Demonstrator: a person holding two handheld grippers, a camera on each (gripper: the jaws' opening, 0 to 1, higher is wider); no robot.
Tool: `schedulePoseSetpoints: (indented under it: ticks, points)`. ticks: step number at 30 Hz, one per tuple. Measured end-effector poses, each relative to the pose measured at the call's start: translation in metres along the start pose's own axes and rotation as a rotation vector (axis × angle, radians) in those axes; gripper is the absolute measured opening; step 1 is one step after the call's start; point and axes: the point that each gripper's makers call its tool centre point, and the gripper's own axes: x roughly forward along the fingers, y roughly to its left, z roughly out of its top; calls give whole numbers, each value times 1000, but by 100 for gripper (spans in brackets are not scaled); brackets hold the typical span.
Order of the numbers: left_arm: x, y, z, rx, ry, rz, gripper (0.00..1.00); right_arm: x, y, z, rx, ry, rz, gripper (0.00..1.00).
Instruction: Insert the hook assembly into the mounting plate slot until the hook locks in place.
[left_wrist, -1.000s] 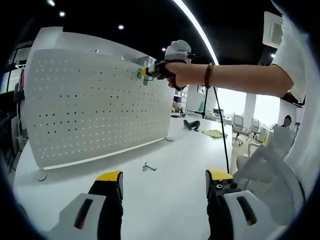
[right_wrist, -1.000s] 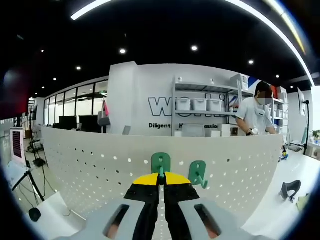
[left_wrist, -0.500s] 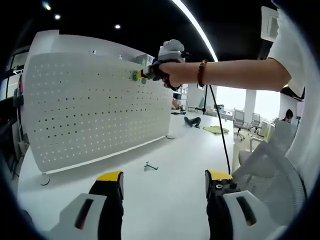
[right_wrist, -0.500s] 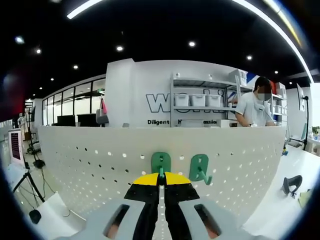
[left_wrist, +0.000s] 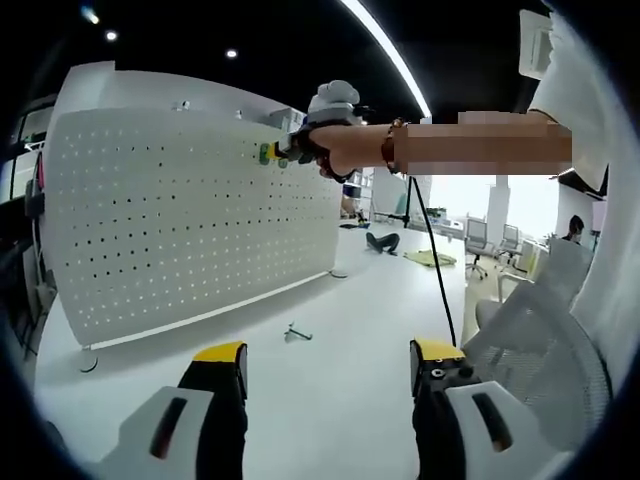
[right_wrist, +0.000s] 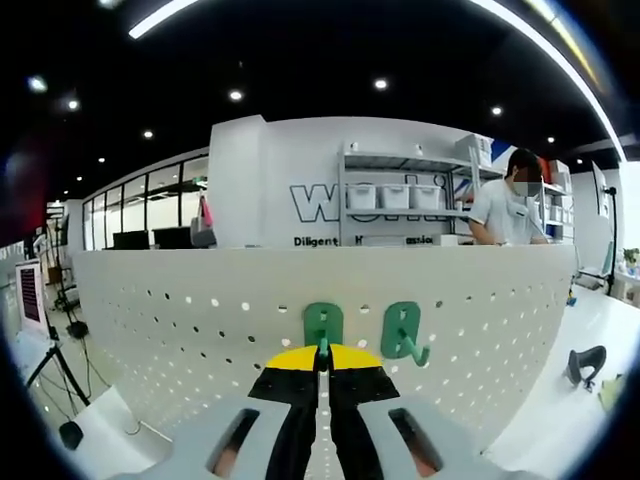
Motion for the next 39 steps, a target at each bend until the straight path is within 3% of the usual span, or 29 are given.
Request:
schedulePoseSetpoints:
  ticks: [10, 14, 26, 32, 39]
  points:
    - [1, -1, 6, 12, 2, -9, 67, -5, 2, -8, -26, 32, 34, 2]
    - [2, 1, 9, 7, -3, -9, 67, -12, 4, -12, -23, 29, 51, 7]
    - [8, 9, 1, -36, 13, 16, 64, -27, 5, -21, 2, 22, 103, 8]
    - [8, 10, -4, -35, 36, 24, 64, -36, 9, -32, 9, 24, 130, 8]
    - [11, 10, -7, -18, 63, 27, 63, -46, 10, -60, 31, 60, 154, 8]
